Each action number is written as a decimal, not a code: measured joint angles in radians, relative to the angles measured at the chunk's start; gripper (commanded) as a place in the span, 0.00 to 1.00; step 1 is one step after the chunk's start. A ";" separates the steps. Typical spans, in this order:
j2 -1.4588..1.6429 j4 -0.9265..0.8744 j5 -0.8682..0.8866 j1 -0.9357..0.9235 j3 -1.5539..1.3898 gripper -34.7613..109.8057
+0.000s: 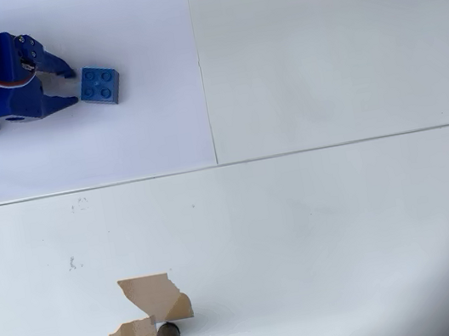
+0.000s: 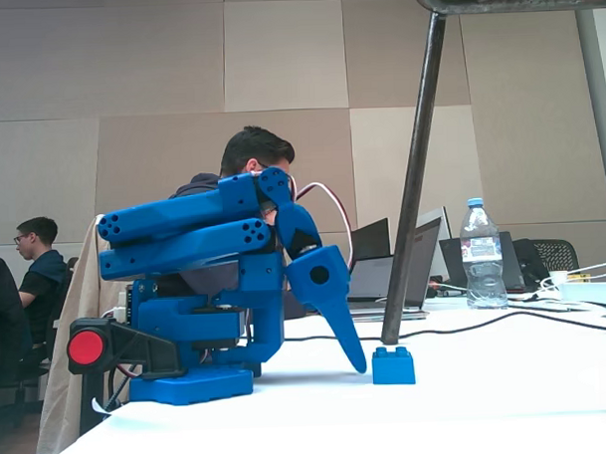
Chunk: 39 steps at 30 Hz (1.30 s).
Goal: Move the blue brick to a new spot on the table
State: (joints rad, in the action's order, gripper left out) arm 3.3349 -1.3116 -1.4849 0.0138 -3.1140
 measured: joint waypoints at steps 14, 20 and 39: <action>-0.291 0.170 -0.104 -0.129 0.127 0.49; -0.486 0.331 -0.124 -0.153 0.127 0.49; -0.882 0.554 -0.006 -0.066 0.215 0.30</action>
State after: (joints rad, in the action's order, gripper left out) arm 2.4528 -0.7578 -1.4910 -0.0522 -2.8992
